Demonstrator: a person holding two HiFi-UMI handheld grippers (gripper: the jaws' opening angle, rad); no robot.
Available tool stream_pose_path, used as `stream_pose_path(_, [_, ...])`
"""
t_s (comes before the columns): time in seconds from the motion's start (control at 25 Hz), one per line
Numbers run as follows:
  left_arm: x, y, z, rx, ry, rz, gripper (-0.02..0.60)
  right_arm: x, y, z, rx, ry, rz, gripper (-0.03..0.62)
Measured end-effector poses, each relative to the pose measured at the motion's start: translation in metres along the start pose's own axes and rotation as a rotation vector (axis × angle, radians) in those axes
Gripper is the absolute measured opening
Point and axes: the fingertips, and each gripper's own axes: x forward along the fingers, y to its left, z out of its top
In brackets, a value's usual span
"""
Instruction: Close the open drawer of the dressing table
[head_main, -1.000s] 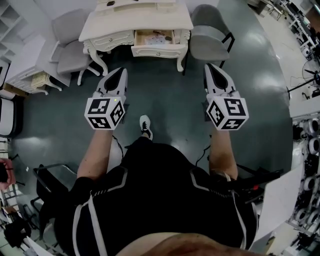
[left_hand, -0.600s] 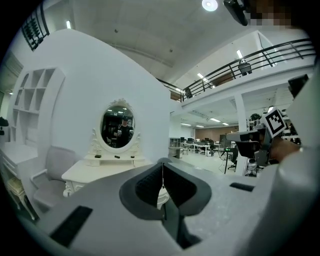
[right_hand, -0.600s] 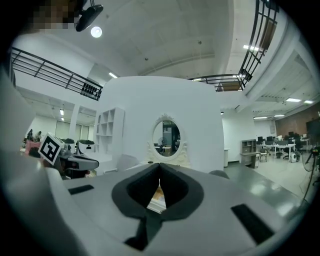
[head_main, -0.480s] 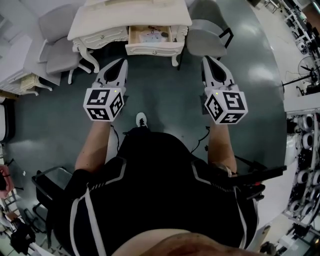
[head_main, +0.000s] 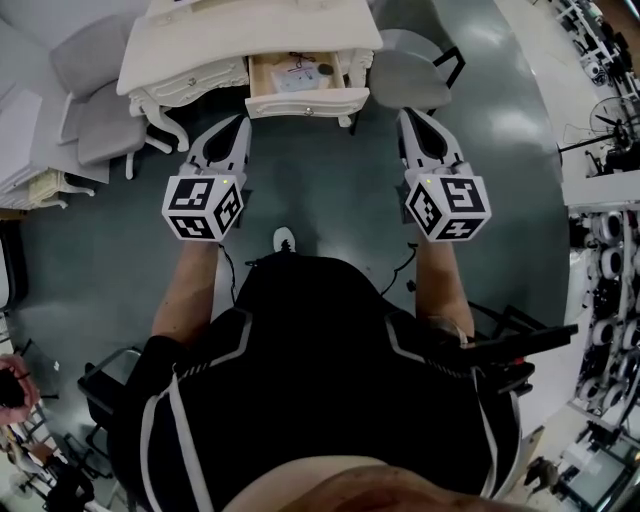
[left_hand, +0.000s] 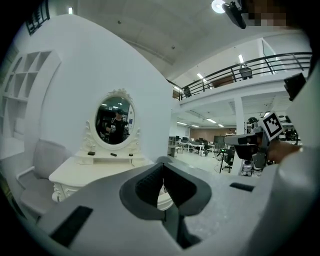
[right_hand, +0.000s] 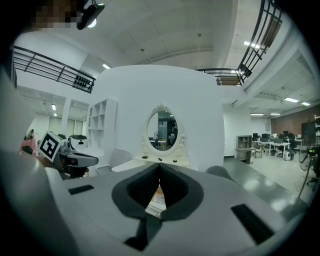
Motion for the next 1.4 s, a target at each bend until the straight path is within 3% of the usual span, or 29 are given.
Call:
stream_pose_path(0.24, [0.021,0.039,-0.012,-0.025,0.028,-0.036,0.005,0.043,0.000,-0.026,0.016,0.073,-0.027,0.005])
stream_pose_path(0.48, [0.038,0.075,-0.044,-0.062,0.068,-0.026,0.005,0.081,0.008,-0.070,0.050,0.140,-0.013,0.005])
stream_pose_path(0.72, [0.060,0.078,-0.081,-0.070,0.136,-0.029,0.005,0.109,-0.017,-0.119,0.053,0.227,-0.062,0.005])
stream_pose_path(1.08, [0.103,0.078,-0.140,-0.063,0.249,0.010,0.005,0.151,-0.062,-0.203,0.084,0.341,-0.054,0.005])
stream_pose_path(1.4, [0.156,0.086,-0.186,-0.053,0.360,0.076,0.005,0.197,-0.098,-0.272,0.083,0.472,0.023,0.005])
